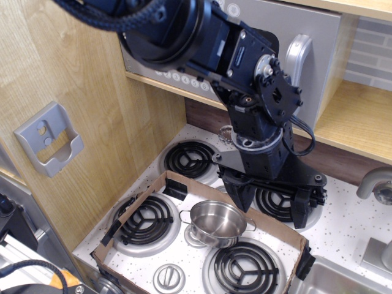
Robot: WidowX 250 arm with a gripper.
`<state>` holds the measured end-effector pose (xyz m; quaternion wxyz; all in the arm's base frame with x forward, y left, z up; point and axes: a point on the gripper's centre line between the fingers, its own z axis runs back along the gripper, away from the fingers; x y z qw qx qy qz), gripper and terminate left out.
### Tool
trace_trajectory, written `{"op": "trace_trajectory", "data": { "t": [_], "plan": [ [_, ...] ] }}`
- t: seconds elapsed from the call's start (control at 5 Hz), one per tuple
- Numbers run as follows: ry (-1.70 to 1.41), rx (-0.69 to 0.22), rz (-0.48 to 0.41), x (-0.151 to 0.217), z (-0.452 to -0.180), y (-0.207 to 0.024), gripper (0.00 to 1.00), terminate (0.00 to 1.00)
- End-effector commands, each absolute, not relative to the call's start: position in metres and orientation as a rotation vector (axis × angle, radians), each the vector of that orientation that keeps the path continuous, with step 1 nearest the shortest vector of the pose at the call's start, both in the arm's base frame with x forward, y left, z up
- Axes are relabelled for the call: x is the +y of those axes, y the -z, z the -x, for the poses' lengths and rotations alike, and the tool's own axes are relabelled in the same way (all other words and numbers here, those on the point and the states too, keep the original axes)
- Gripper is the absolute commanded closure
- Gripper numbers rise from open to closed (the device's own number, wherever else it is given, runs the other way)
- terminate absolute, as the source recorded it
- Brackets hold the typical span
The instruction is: Open microwave
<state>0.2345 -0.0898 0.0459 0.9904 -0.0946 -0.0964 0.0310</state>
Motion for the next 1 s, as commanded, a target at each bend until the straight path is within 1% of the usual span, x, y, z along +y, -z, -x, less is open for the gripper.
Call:
{"op": "trace_trajectory", "data": {
  "t": [0.0,0.4,0.6,0.8],
  "plan": [
    [-0.062,-0.193,0.19,-0.09,-0.235,-0.046,0.0,0.0],
    [-0.155,-0.284,0.098,-0.084,-0.255,-0.084,0.0,0.0],
    [-0.139,-0.315,0.075,-0.071,-0.268,-0.106,0.0,0.0],
    [-0.096,-0.331,0.042,-0.061,-0.283,-0.122,0.0,0.0]
  ]
}}
